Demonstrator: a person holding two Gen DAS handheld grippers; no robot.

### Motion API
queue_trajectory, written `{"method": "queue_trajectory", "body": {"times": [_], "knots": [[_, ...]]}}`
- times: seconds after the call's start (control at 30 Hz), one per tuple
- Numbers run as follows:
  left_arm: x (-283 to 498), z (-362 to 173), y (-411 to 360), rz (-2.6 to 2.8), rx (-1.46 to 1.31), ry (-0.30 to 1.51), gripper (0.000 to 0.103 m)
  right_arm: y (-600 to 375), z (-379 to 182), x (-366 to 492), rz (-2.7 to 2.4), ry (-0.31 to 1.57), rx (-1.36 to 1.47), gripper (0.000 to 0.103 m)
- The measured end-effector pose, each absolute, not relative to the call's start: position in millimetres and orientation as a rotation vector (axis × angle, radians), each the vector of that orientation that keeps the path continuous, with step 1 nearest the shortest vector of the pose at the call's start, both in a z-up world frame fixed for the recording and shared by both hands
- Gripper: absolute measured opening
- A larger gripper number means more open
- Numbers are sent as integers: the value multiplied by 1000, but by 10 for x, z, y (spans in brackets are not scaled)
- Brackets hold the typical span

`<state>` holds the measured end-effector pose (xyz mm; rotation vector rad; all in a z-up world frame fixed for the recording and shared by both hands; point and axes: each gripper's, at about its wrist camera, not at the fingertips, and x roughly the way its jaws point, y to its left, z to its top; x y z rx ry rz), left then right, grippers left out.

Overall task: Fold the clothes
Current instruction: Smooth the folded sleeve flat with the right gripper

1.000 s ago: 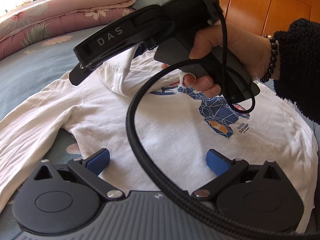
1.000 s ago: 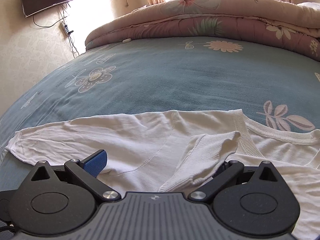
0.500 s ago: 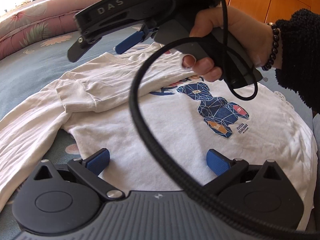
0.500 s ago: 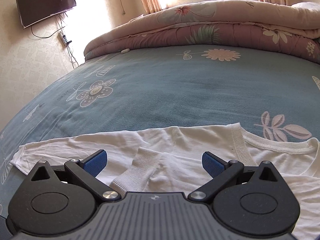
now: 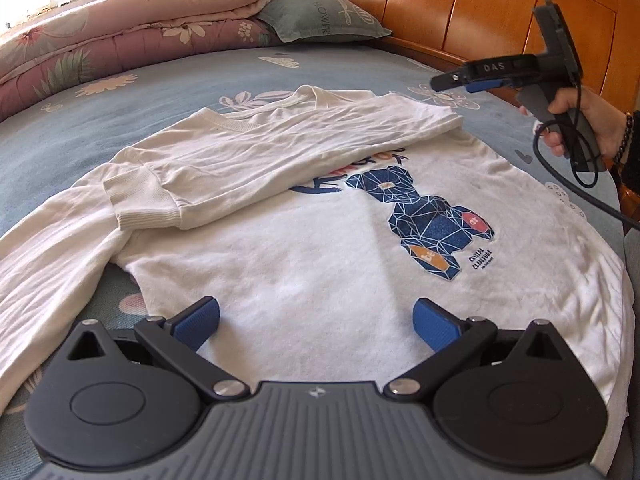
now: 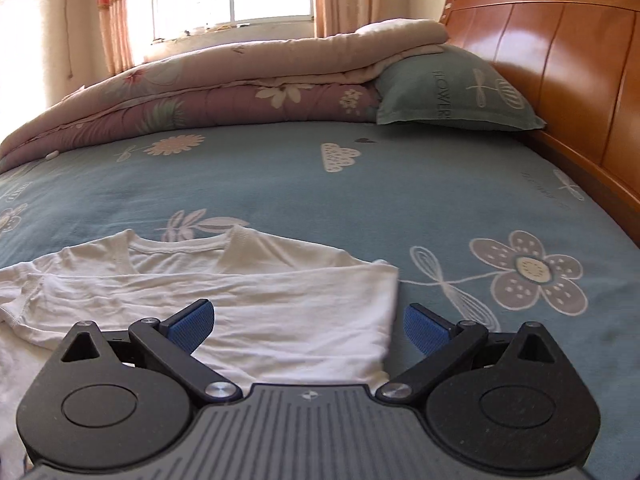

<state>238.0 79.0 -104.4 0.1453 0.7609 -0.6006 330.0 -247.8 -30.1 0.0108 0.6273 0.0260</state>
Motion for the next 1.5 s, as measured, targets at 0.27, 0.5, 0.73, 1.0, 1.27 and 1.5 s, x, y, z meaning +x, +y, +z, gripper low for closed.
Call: {"method": "queue_trajectory", "body": {"times": [0.27,0.5,0.73,1.0,1.27,1.5], "knots": [[2394,-1074,733,-589,170,744,102,-2669,-756,3047,-84,648,-185,103],[2396,-1089,721,-588,174,732,102,-2632,-871,3208,-205,654,-186,103],[2398,-1083,724,-589,170,734,102,-2546,-638,3026,-211,575,-209,103],[2398,-1087,727,-592,168,731,102,-2437,-463,3133,90,473,-1,103],[2410,-1087,759,-598,160,731,102,-2492,-609,3226,76,526,88,103],[2406,-1090,753,-598,165,728,102,-2345,-695,3448,164,617,91,103]]}}
